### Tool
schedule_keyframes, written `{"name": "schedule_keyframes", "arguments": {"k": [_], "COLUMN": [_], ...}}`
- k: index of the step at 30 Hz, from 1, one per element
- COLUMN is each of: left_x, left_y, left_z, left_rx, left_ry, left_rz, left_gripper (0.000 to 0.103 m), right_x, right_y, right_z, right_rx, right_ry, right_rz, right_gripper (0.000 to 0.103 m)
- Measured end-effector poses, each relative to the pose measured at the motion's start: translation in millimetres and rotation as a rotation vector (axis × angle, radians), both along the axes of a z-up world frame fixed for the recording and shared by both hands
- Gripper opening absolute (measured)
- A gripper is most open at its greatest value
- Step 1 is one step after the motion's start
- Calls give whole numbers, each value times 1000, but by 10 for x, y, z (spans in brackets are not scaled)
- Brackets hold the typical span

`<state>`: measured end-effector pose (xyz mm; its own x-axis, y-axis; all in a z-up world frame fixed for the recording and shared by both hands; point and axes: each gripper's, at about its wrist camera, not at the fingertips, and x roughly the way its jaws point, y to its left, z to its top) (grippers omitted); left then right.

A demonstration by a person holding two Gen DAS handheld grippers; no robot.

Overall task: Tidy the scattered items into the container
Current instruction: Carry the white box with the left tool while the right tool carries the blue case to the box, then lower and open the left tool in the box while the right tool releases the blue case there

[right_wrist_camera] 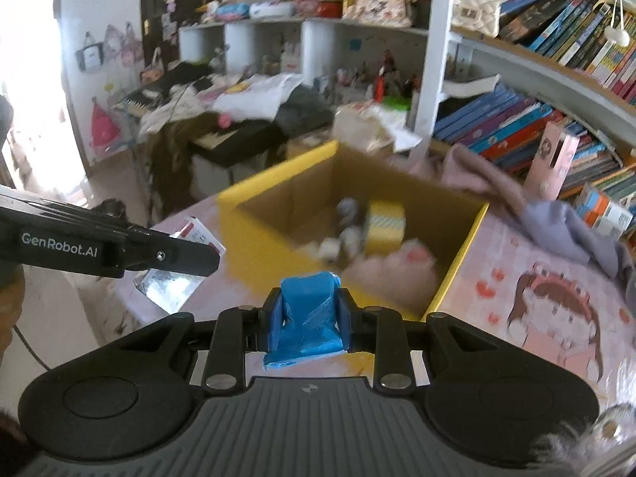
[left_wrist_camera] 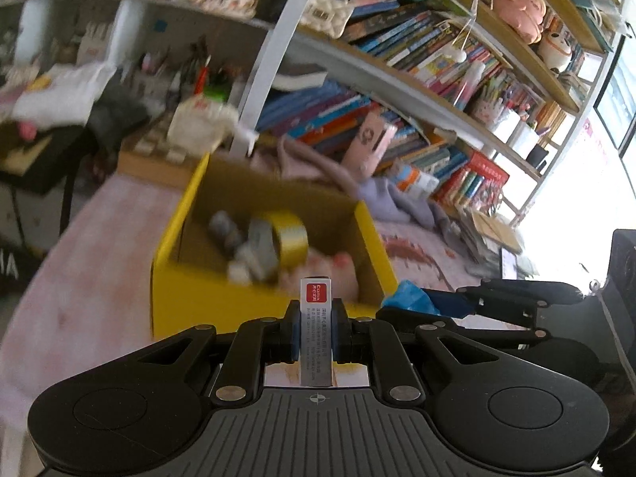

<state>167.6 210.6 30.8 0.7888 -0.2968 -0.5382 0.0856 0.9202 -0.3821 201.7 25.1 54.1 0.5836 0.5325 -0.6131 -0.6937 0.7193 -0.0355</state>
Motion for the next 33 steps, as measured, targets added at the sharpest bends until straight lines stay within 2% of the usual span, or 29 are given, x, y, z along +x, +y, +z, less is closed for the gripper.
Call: {"name": "schedule_keyframes", "arguments": {"k": [5,10,13,20,23,28,30,31,33], "left_x": [627,1212,1418,1623,1666,1683,1668,1658,1634], "left_y": [13,5,-18,-94,-138,-183,-204,-214,-231], "left_z": [-3,-236,-371,-531,-562,-613,-613,-608,-579], "left_rx": [70,155,197,258,295,308,315,318,327], "left_ry": [-3,71,118,195,212,236,234,232,219], "left_rz": [-14,-36,-62,-108,-118,-130,-132,-133,-126], "left_gripper": [13,13,13,13,13,14,18,21,34], "right_x": [621,1205,1486,1853,1887,1923,1935,1931,1907], "right_y": [127,315,417,595,627,626,617,617,611], "right_z": [-2,-204,-367,-652,-665,-676,-677,-676,-669], "right_rx": [-24,-100,-165,-307,-314,-314,-304,-301,-292], "right_ry": [-58,-70,-59,-23,-26,-22,-21,-25,-46], "right_rz": [-24,-25,-17,29,46,48,42,39,30], "right_gripper": [26,26,26,26,26,26,26,29,46]}}
